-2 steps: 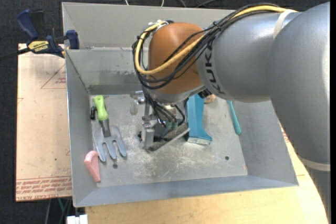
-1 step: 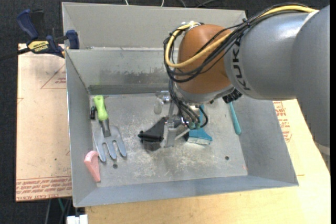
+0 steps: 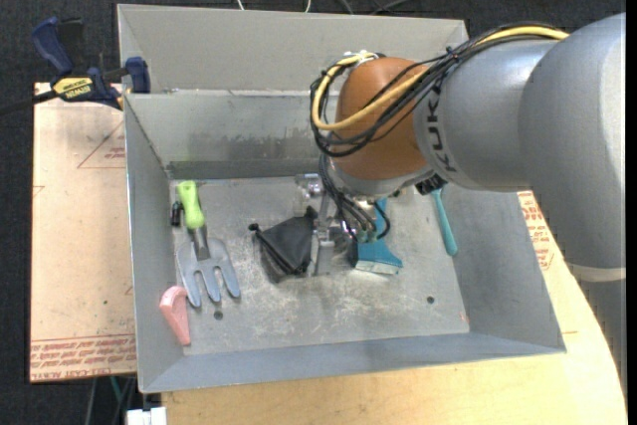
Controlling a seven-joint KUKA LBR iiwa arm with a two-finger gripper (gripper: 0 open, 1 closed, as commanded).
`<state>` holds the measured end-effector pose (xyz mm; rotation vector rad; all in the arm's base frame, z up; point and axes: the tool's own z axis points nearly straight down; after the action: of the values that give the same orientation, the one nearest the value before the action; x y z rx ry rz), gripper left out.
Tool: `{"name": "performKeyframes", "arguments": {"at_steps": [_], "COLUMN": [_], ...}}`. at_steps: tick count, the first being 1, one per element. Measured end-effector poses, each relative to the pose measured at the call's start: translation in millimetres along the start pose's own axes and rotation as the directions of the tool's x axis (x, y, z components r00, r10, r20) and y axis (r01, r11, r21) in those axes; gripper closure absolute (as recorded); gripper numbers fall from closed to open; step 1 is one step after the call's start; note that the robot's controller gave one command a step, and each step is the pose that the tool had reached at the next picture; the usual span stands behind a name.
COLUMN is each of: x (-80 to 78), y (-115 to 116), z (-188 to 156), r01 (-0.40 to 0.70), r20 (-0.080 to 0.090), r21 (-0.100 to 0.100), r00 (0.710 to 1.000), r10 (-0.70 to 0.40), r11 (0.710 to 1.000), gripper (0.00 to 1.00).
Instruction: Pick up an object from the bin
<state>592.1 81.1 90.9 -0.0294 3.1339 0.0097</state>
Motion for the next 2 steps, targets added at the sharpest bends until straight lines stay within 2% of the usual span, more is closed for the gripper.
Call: {"name": "performKeyframes", "arguments": {"at_steps": [1,2], "x": [15.2,15.2], "y": [-23.4,-23.3], "z": [-32.3,-32.3], "r01": [-0.106,-0.107], "r20": [0.005,0.005], "r21": [0.001,0.001], "r00": [0.994,0.994], "r10": [0.106,0.107], "r11": [0.994,0.994], "gripper": [1.0,1.0]}}
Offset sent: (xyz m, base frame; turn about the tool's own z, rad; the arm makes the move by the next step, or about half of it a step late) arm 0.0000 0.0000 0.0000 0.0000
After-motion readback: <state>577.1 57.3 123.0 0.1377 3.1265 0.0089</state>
